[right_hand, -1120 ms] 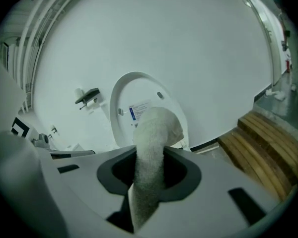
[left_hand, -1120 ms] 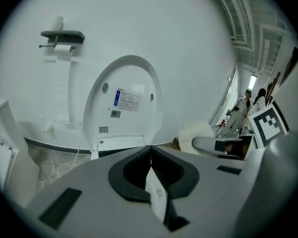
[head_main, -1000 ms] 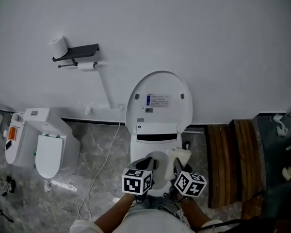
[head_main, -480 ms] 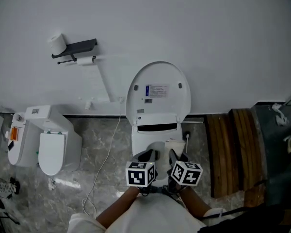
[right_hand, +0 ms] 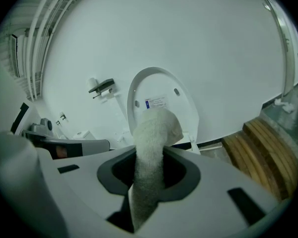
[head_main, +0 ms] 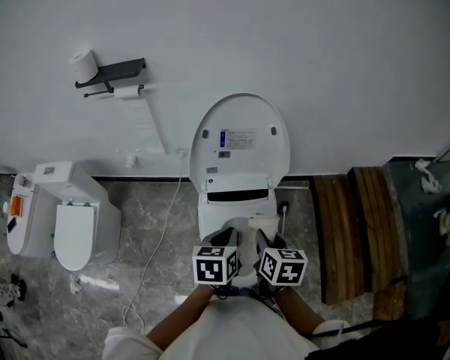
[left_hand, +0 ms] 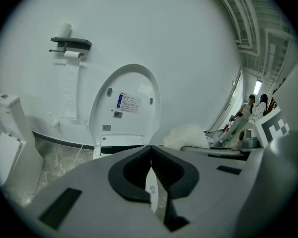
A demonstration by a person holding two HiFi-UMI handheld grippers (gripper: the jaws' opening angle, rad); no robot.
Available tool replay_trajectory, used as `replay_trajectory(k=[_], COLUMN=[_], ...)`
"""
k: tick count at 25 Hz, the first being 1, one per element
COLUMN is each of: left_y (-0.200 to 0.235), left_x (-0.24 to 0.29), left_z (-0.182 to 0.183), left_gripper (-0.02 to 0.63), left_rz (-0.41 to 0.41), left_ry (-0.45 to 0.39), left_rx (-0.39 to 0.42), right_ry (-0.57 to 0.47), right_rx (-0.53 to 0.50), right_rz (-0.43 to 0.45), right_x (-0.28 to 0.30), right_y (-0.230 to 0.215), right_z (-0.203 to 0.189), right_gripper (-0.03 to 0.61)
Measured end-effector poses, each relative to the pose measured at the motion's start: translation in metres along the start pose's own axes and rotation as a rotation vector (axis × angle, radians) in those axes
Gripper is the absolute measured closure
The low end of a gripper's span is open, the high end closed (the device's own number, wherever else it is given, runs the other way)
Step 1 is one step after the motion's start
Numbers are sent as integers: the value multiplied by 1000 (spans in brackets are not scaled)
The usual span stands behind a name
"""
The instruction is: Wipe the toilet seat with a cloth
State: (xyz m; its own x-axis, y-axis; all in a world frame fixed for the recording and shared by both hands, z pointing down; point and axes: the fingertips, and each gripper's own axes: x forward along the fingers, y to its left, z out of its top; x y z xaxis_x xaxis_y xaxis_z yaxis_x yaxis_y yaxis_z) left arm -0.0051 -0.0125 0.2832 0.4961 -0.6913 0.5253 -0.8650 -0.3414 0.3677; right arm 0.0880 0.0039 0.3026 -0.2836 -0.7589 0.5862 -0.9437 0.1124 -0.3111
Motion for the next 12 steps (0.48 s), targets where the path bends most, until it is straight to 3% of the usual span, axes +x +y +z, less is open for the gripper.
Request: replay_trajectory(k=[12], left_y=[-12], left_x=[-7], left_z=[-11], left_gripper=[600], left_rz=[-1], left_ry=[4], left_rx=[-8], right_ry=[5], right_rx=[17], right_rz=[-11], right_x=[-16], right_y=[-10], right_z=[-12], right_gripper=[491])
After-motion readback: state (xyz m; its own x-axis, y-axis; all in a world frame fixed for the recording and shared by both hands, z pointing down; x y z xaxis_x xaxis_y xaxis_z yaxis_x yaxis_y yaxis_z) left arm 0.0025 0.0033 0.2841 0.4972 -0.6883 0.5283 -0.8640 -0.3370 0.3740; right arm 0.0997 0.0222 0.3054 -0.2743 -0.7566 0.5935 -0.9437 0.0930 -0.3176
